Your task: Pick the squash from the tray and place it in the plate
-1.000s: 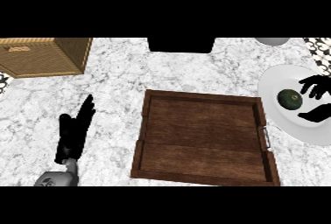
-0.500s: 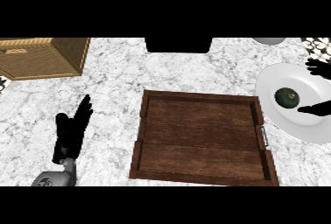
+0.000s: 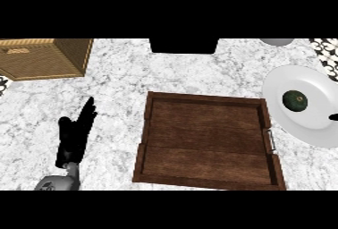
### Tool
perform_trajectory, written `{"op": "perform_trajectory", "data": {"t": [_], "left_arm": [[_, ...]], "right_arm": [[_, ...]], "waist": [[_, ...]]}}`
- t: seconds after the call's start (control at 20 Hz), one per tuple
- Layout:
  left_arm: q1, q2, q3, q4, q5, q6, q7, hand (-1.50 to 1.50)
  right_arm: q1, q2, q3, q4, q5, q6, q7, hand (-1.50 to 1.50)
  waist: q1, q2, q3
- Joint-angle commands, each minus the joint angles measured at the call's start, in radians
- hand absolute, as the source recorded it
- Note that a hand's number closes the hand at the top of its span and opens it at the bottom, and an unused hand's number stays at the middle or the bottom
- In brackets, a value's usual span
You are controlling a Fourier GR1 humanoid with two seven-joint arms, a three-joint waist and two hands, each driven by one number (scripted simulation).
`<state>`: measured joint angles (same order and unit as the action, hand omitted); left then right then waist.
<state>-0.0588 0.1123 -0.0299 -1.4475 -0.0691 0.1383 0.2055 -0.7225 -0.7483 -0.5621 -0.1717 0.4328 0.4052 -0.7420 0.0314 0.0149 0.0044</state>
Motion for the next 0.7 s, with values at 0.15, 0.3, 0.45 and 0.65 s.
{"op": "perform_trajectory", "data": {"t": [0.15, 0.3, 0.45, 0.65], "left_arm": [[0.002, -0.019, -0.012, -0.001, -0.022, 0.021, -0.005, 0.00], [-0.017, -0.015, -0.002, 0.019, -0.017, 0.015, -0.009, 0.00], [-0.034, -0.013, -0.007, 0.028, -0.017, 0.003, -0.001, 0.00], [0.027, -0.016, -0.003, 0.005, -0.018, 0.008, -0.055, 0.00]], "right_arm": [[0.068, -0.018, -0.020, -0.002, -0.040, 0.128, -0.130, -1.50], [0.091, -0.014, 0.003, -0.023, -0.026, 0.125, -0.174, -1.50], [0.083, 0.018, 0.009, -0.014, -0.028, 0.086, -0.153, -1.50], [0.069, 0.033, 0.015, -0.015, -0.030, 0.016, -0.126, -1.50]], "waist": [[0.000, 0.000, 0.001], [0.000, 0.002, 0.001], [0.002, 0.003, 0.001], [0.006, 0.000, 0.000]]}}
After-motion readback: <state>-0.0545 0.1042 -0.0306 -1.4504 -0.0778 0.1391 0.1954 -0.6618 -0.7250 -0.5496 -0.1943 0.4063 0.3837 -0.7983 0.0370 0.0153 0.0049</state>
